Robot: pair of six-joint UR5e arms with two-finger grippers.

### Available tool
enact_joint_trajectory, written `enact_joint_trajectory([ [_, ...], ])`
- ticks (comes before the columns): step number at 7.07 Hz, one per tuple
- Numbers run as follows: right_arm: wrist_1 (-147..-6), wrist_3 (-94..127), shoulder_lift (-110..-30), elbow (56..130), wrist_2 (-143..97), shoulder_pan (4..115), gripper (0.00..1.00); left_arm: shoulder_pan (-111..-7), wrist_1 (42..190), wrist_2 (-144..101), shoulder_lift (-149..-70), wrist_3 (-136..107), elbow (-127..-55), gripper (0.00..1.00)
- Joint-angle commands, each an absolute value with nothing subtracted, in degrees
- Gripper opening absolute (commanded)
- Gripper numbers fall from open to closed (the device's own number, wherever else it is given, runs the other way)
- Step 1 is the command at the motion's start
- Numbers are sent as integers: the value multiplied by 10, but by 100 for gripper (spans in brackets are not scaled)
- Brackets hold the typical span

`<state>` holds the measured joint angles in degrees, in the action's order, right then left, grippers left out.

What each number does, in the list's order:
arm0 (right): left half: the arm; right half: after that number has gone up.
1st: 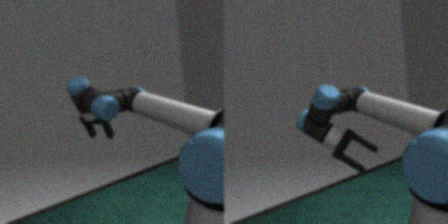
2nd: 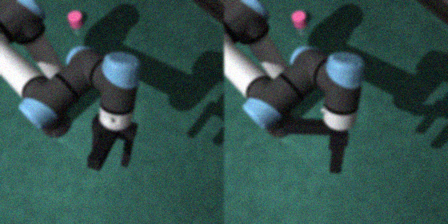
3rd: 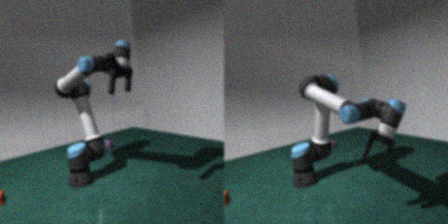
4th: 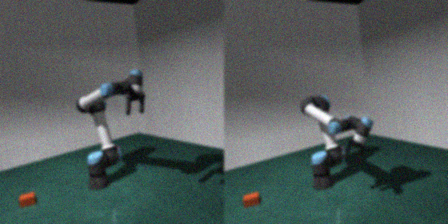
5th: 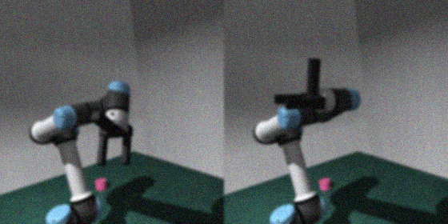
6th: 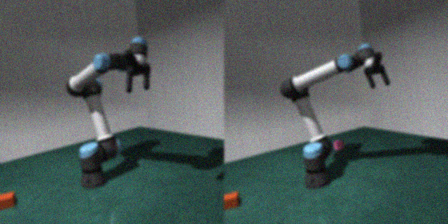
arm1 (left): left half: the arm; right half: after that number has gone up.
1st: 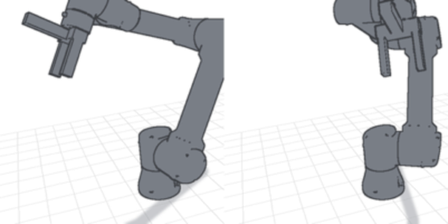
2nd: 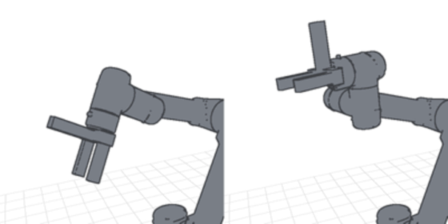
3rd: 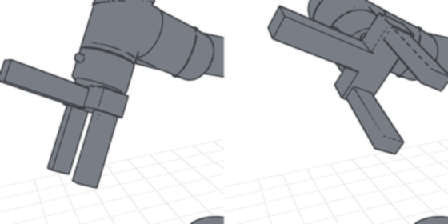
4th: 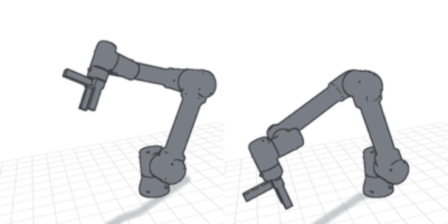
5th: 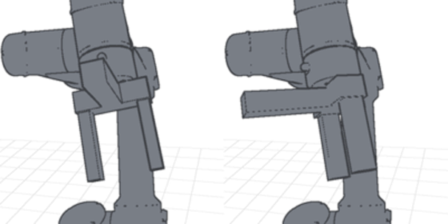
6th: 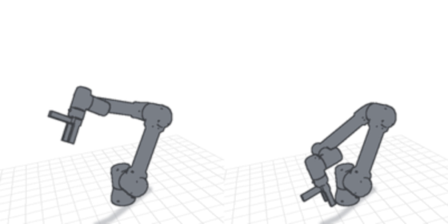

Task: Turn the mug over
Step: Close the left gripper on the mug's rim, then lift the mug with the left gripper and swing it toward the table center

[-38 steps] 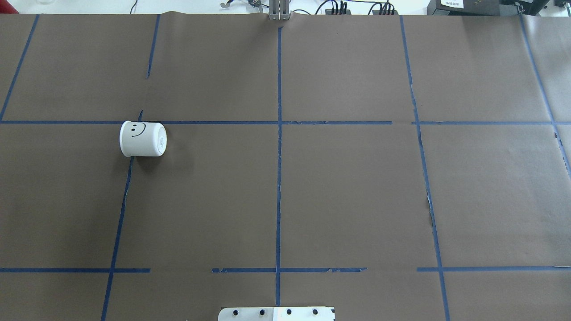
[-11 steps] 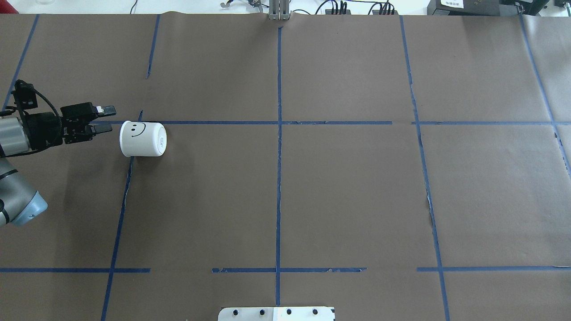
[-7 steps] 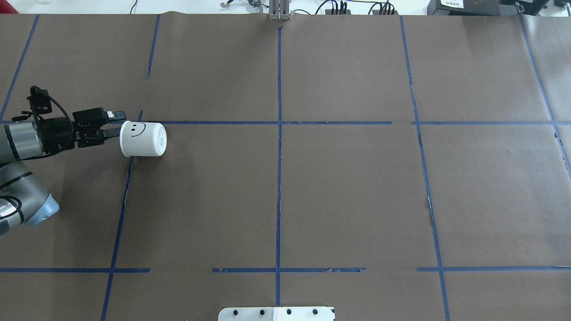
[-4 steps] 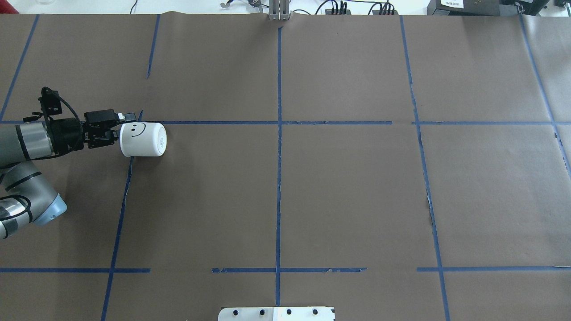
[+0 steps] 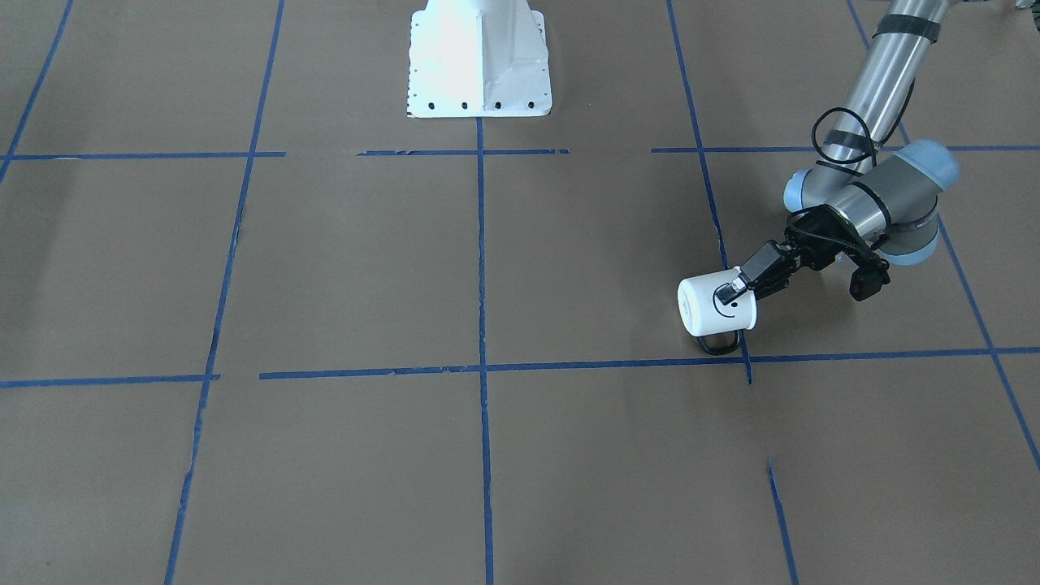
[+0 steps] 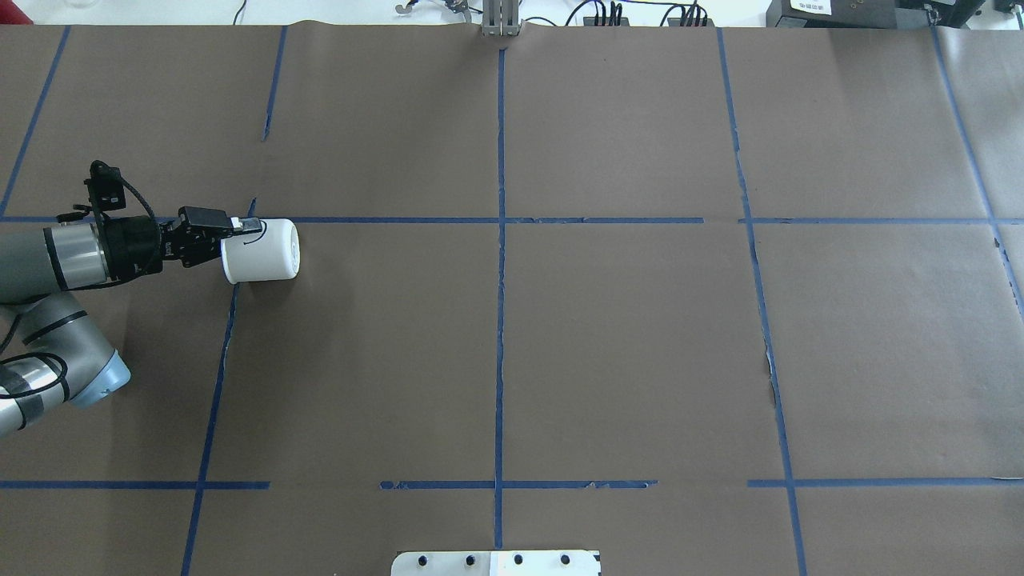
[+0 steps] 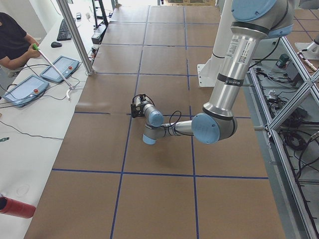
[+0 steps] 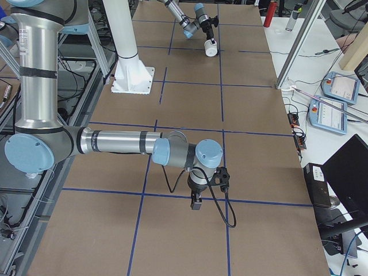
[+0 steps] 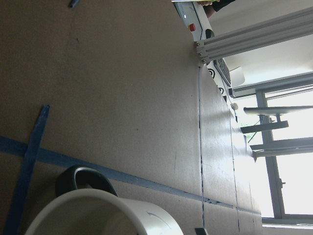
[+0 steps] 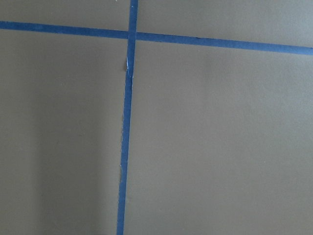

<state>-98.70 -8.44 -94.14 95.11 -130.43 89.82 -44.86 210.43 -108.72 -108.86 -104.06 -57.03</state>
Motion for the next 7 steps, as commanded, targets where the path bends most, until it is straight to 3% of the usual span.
enact_joint_trajectory([
  [1, -987, -84, -941, 952, -1304, 898, 100, -447, 2113, -1087, -1089, -1043, -571, 0],
  [2, -987, -84, -941, 952, -1304, 898, 100, -447, 2121, -1087, -1090, -1068, -581, 0],
  [4, -987, -84, -941, 952, -1304, 898, 100, -447, 2108, -1086, -1080, -1146, -674, 0],
  [7, -987, -84, -941, 952, -1304, 898, 100, -428, 1815, -1030, -1099, -1152, -819, 0],
])
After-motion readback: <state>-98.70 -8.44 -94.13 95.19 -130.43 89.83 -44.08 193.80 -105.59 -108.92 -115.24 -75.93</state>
